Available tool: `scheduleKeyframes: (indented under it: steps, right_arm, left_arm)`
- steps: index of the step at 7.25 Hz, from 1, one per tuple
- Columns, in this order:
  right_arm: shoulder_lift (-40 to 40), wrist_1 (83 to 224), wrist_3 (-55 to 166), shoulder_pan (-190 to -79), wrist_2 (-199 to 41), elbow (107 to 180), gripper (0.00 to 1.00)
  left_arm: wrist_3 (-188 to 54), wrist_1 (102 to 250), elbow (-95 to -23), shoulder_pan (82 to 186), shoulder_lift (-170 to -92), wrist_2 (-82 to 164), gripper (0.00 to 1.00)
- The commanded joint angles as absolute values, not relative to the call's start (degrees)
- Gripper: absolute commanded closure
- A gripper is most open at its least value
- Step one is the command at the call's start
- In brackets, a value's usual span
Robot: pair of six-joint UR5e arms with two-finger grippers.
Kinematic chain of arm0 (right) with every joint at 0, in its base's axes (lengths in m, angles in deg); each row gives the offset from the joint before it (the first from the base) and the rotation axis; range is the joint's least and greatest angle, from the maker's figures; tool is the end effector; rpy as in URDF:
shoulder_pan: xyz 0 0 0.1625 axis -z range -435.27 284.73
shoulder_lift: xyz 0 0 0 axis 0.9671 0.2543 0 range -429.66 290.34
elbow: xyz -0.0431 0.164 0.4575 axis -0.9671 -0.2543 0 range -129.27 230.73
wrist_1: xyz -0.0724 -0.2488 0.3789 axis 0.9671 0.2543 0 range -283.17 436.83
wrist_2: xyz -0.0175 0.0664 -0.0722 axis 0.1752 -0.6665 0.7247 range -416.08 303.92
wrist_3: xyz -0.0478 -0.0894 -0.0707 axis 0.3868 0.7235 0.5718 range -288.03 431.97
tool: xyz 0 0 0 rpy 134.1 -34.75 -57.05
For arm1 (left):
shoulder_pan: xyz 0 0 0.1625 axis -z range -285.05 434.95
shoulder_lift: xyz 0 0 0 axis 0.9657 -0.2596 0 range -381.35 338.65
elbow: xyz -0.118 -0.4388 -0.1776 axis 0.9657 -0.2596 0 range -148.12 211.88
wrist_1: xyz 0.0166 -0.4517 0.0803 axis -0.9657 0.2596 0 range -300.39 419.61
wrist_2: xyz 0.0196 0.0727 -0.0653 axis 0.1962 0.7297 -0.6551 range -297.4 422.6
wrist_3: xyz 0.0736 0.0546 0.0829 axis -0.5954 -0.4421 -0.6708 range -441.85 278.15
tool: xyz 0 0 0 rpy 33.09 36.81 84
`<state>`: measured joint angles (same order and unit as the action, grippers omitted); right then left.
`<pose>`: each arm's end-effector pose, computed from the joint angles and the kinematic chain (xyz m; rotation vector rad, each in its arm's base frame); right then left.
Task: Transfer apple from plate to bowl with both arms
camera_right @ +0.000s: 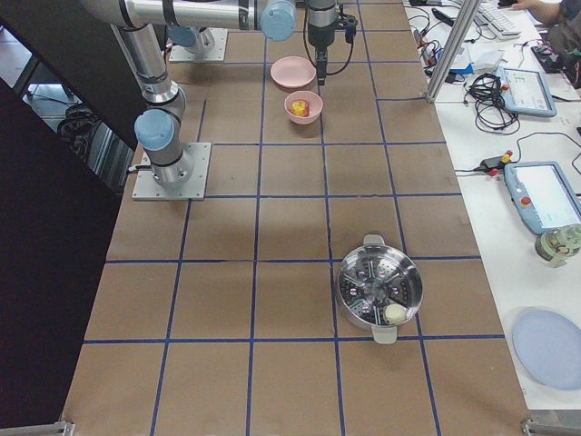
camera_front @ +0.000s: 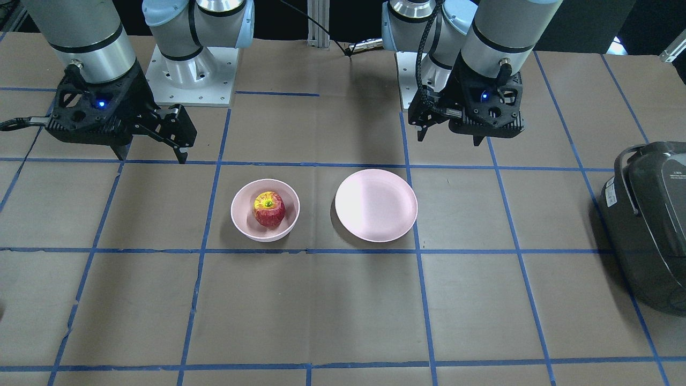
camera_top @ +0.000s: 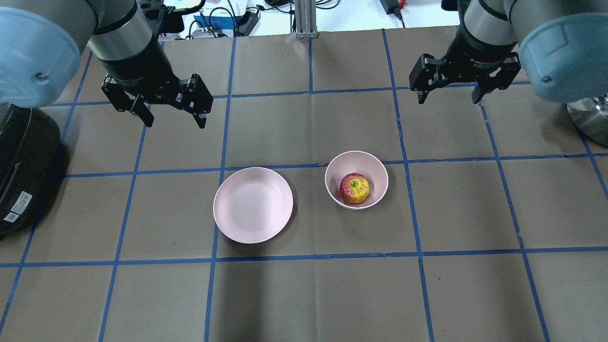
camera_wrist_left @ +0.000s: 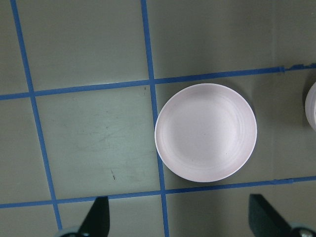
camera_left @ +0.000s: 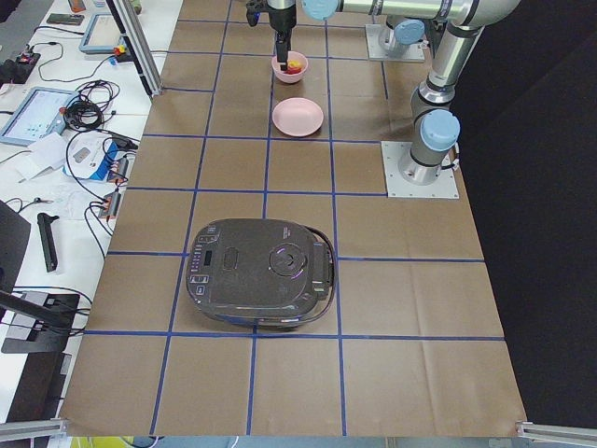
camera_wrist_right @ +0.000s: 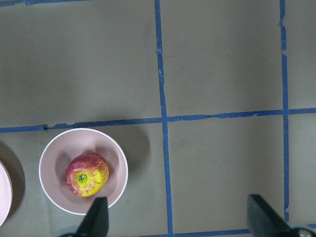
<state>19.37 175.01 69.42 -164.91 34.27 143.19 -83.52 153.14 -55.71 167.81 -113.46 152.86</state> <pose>0.1291 -0.5571 0.5092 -0.0798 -3.1335 0.1300 -0.1599 -0.5425 0.5233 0.1242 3.1328 0.0885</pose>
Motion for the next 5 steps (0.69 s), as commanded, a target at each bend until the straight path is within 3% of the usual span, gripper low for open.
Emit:
scheduleKeyframes:
  steps: [1,5]
  right_arm:
    - [19.37,175.0,69.42,-164.92,34.27,143.19,0.0]
    - [19.46,174.74,69.42,-164.83,34.27,142.75,0.0]
  left_arm:
    - [-83.43,153.13,-55.83,167.94,-113.46,152.86,0.0]
    - [-82.55,152.96,-55.83,168.47,-113.81,152.34,0.0]
